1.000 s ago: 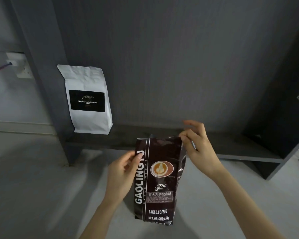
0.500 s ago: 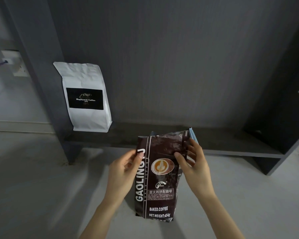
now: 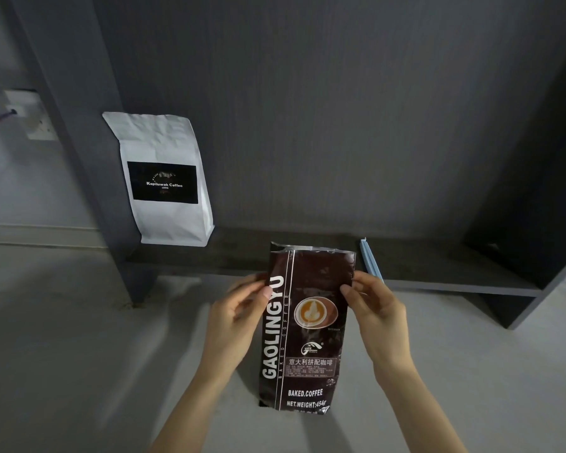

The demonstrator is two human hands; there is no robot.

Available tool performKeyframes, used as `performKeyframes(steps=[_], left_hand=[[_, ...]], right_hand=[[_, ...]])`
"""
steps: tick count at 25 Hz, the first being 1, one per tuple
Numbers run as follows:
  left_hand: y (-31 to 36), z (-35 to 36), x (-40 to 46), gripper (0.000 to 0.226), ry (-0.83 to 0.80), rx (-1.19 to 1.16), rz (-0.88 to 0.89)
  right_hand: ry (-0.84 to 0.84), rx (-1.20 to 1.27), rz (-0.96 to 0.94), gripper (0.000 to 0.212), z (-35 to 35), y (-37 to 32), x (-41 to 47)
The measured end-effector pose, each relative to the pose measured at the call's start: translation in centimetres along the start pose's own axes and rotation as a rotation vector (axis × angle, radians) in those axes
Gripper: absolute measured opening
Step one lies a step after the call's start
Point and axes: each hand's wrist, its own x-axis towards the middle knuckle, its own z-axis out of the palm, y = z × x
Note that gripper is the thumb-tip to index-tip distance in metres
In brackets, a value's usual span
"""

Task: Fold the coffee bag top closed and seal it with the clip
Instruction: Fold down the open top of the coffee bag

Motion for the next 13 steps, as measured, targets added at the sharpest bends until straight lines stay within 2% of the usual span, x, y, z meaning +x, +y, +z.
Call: performKeyframes(steps=[5, 10, 13], left_hand=[[0.26, 0.14, -0.26, 0.023, -0.039, -0.086, -0.047], [0.47, 0.40, -0.25, 0.016, 0.018, -0.104, 0.001], [0.63, 0.20, -0.29, 0.025, 0.009, -0.132, 0.005]], right_hand=[[-0.019, 0.016, 0.004, 0.021, -0.25, 0.26, -0.18], [-0.027, 0.040, 0.012, 0.023, -0.19, 0.15, -0.39], [-0.026, 0.059, -0.001, 0.026, -0.15, -0.04, -0.56]])
